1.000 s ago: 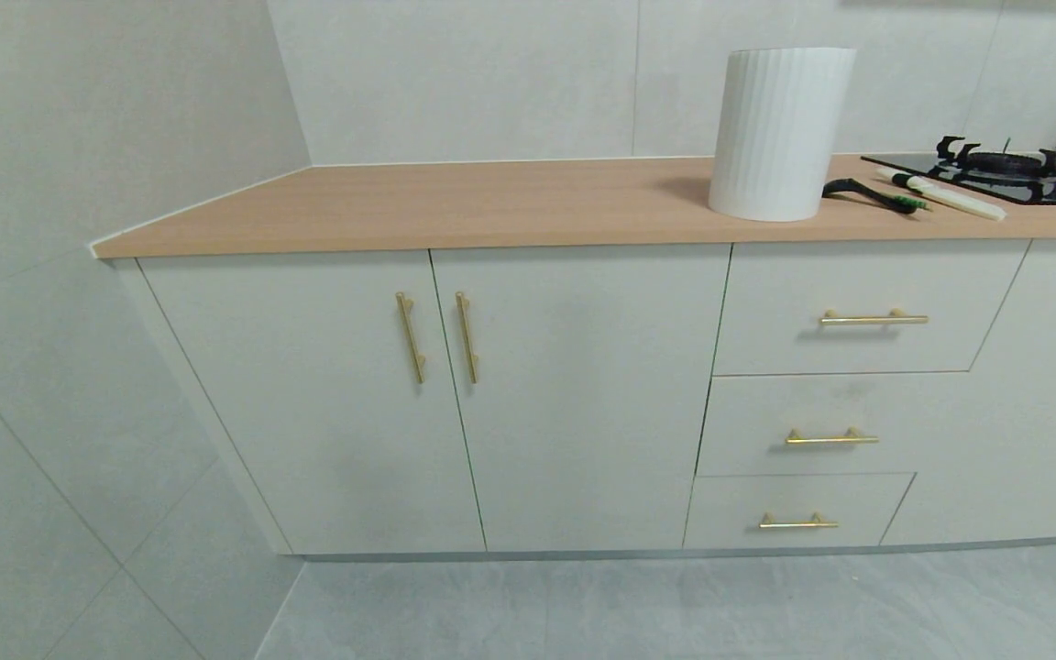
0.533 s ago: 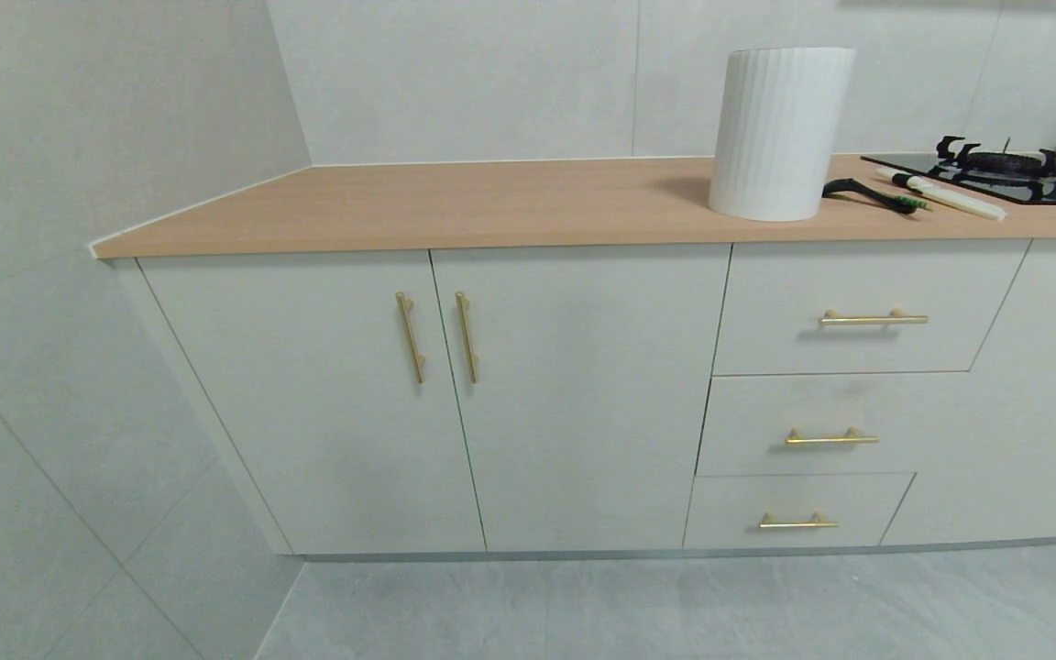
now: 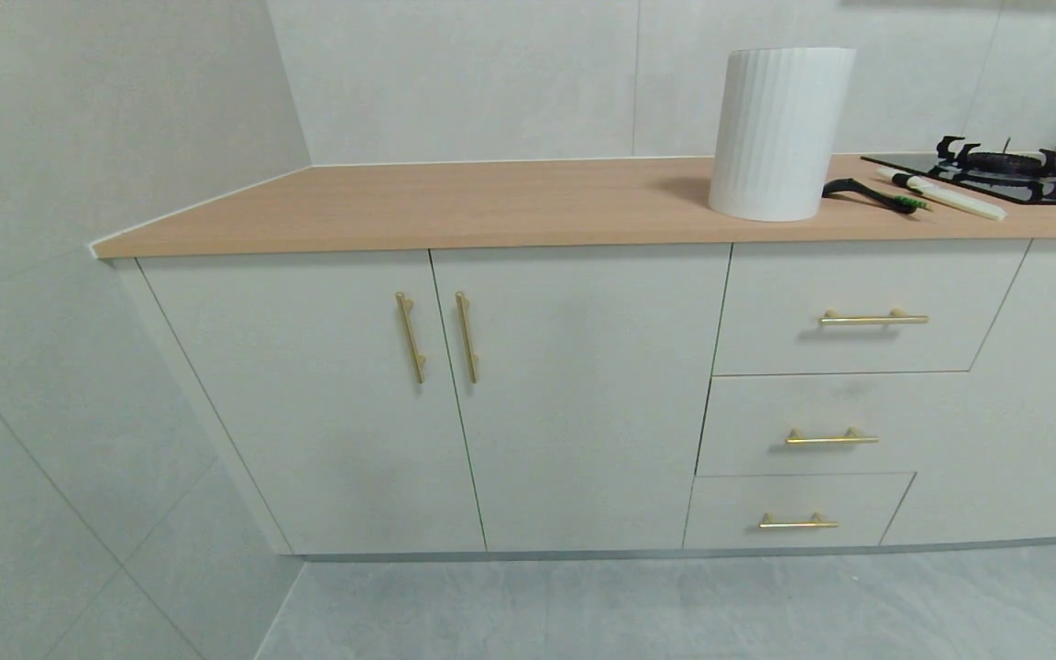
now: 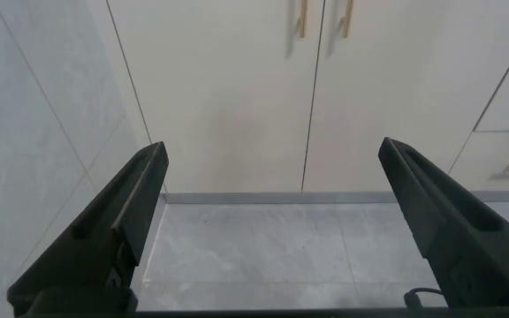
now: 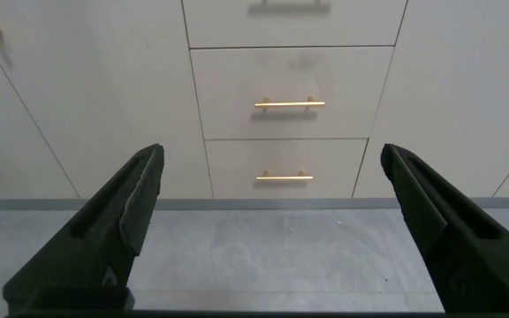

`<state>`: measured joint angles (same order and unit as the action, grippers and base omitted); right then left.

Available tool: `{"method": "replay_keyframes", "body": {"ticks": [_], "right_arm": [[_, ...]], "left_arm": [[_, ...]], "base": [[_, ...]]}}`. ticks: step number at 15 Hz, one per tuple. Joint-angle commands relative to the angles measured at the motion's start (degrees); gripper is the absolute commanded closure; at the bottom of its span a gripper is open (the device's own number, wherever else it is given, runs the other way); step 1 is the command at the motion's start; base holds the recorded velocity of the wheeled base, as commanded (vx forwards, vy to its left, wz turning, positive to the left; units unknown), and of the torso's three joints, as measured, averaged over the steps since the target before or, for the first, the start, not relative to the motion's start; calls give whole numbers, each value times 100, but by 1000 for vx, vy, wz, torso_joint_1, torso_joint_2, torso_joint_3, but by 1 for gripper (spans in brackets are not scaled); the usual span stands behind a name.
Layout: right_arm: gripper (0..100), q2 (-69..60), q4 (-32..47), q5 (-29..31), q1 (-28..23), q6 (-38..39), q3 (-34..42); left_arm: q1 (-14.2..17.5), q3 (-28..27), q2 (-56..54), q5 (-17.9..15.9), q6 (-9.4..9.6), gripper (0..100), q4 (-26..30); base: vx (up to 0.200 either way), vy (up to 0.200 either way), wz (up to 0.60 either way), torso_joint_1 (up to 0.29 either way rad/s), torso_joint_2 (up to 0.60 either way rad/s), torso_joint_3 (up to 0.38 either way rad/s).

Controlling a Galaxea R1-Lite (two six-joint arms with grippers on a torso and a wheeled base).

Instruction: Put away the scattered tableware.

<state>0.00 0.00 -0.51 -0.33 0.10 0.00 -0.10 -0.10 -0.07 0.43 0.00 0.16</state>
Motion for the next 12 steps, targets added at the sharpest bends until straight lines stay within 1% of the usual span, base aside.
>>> {"method": "replay_keyframes", "body": {"ticks": [1,2,12], "right_arm": [[0,18,0,-2,-2,-1,0],[0,18,0,-2,-2,-1,0],[0,18,0,-2,-2,8,0]], "left_arm": [[1,1,7,1,0,0,2],[1,1,7,1,0,0,2],[1,1,7,1,0,0,2]], "base": [[0,0,0,0,0,0],[0,0,0,0,0,0],[0,-200,0,3,3,2]]}}
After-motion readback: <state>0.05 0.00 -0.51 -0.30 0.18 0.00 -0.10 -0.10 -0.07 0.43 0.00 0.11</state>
